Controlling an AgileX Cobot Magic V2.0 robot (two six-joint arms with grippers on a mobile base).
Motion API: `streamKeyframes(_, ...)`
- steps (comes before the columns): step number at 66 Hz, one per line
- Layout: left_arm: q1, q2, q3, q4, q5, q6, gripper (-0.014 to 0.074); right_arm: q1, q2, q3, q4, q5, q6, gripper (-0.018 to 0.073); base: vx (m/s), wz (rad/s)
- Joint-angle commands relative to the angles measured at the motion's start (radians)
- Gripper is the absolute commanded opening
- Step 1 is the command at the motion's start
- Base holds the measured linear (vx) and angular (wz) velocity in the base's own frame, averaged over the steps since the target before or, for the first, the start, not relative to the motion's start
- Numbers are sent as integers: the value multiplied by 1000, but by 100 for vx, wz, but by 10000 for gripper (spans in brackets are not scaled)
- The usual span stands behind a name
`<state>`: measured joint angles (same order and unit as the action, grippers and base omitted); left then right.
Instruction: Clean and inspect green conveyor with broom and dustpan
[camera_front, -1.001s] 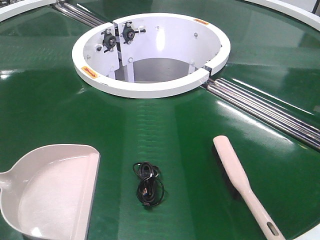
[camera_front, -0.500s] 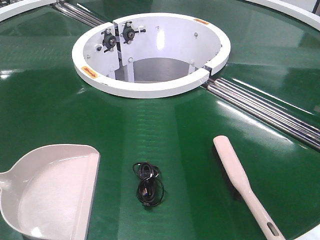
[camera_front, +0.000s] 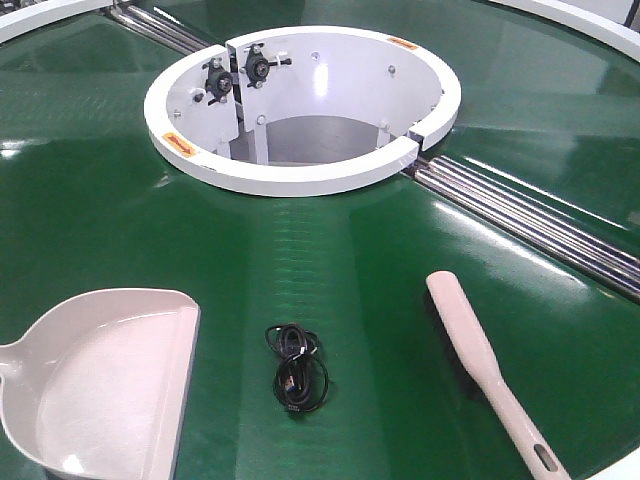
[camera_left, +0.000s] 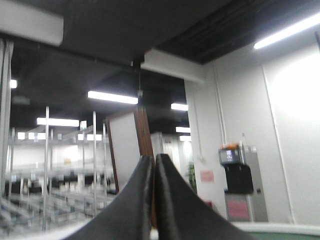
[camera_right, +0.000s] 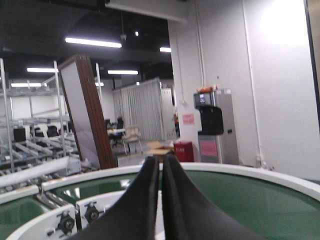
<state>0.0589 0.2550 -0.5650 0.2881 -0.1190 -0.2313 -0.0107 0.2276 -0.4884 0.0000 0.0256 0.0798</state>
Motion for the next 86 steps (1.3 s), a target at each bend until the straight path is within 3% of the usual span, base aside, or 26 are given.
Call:
streamKeyframes(1,-3,119,-102,-2,86,-32,-20,-2,134,-112,-15,-20,-18,0,0,0)
streamKeyframes(11,-4,274,-214,-2,291,-25,1,-1,325,-217,-15,24,-80,11,0,0)
streamKeyframes(22,-5,386,-234,-42,306,99,124,64,476,-240,-15,39,-93,106,0,0)
streamKeyframes(34,-46,429,-234,-187,321,180,411,182,546,-240,-15,74,-93,409,0,0)
streamKeyframes(39,-64,429,-234,-252,345,240,536,207,555,-240,-15,60,-93,532,0,0)
streamKeyframes(46,-73,429,-234,-312,391,326,636,207,572,-240,0,31,-80,663,0,0)
streamKeyframes(53,-73,429,-234,-334,424,365,646,219,582,-253,0,124,-112,694,0,0)
streamKeyframes(64,-73,429,-233,-350,447,368,600,322,667,-357,0,417,-185,671,0,0)
streamKeyframes(70,-73,429,-233,-350,450,368,575,360,758,-420,0,517,-157,662,0,0)
streamKeyframes(86,-73,429,-233,-350,484,368,568,356,1046,-601,0,790,-16,650,0,0)
